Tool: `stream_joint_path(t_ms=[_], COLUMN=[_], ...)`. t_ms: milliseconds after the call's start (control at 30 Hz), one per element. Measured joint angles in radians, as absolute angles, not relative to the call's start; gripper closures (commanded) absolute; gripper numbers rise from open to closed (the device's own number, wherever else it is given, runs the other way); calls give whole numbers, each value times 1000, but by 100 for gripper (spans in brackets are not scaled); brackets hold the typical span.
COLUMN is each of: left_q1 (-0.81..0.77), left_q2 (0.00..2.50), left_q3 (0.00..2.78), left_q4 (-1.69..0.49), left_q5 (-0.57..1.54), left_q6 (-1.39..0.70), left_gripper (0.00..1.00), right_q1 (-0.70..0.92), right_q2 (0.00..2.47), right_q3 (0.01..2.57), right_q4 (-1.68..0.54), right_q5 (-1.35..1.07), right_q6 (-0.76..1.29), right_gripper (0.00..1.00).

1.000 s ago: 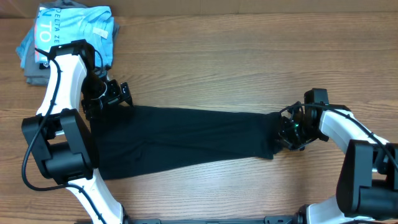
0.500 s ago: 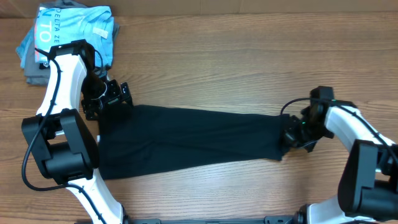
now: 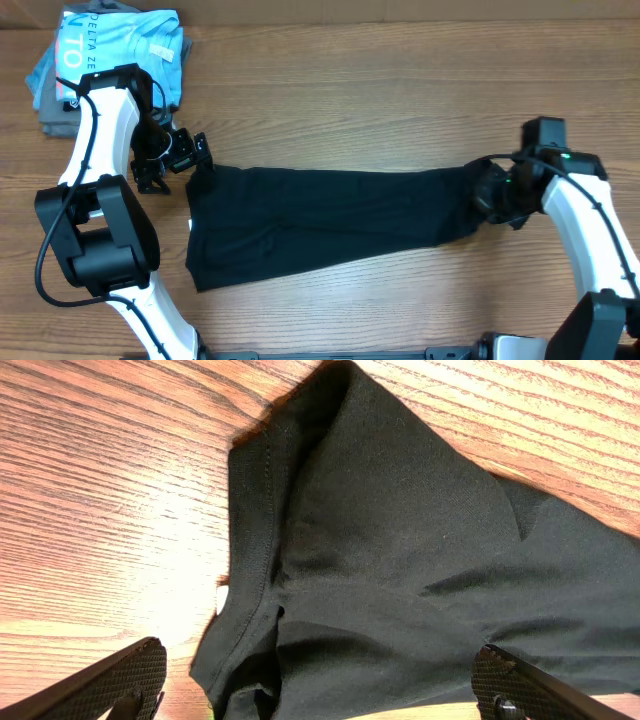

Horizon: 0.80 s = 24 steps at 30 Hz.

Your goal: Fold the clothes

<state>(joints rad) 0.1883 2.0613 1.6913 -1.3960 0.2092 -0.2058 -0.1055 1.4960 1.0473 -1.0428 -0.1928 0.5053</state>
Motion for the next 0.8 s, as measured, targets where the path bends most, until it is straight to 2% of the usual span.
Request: stream_joint_path(t_ms=[500,800], left_q1=[188,188], left_q2=[2061,2061], left_q3=[1691,1691], left_q4=[-1396,-1396], left_q5=[209,209], left_q6=[-206,-206], left_gripper=[0,0], right_q1=[288,442], right_q2=[1495,1495], right_q3=[1047,1047], right_q4=[-896,-838], right_q5=[-295,-327], right_q6=[645,694], right_gripper=[96,96])
